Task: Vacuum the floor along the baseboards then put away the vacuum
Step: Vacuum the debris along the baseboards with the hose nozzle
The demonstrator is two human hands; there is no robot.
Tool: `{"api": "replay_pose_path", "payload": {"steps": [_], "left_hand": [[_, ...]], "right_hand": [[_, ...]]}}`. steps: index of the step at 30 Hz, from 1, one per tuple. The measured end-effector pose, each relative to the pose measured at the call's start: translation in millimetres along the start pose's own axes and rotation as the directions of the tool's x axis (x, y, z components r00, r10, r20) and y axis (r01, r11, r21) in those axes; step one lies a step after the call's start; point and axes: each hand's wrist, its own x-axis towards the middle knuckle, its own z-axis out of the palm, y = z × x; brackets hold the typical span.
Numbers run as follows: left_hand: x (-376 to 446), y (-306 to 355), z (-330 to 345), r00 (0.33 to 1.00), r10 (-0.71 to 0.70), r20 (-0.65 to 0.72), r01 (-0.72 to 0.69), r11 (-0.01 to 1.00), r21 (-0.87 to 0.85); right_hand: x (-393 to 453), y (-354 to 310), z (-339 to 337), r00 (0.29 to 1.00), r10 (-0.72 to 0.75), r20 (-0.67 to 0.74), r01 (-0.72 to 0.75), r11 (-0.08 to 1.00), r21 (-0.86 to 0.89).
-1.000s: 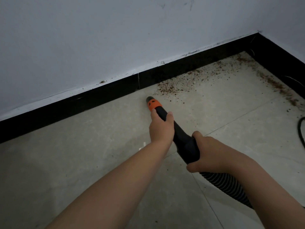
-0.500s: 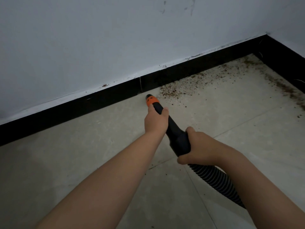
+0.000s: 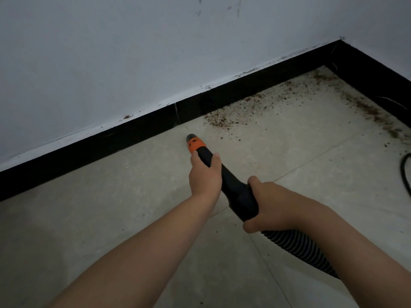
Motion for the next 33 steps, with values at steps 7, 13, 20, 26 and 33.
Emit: {"api": "replay_pose_path", "payload": {"steps": [7, 13, 20, 26, 33], "left_hand": [[6, -11, -38, 0.996, -0.036, -0.08, 0.029, 0.995, -0.09], [20, -6, -58, 0.997, -0.028, -0.075, 0.022, 0.996, -0.089], [17, 5, -43, 0.997, -0.069, 0.028, 0.07, 0.996, -0.046], [-7, 3, -26, 0.981, -0.191, -0.016, 0.188, 0.975, -0.116], [-30, 2, -21, 0.916, -0.369, -0.156, 0.327, 0.914, -0.241]], "right_hand": [[13, -35, 9, 0.996, -0.087, 0.025, 0.088, 0.994, -0.058], [27, -53, 16, 0.995, -0.092, 0.026, 0.092, 0.996, 0.014], [22, -36, 6, 1.0, -0.029, -0.001, 0.029, 0.999, -0.024], [2, -19, -16, 0.993, -0.018, 0.115, 0.032, 0.993, -0.113], [-2, -14, -20, 0.968, -0.065, 0.243, 0.077, 0.996, -0.042]]}}
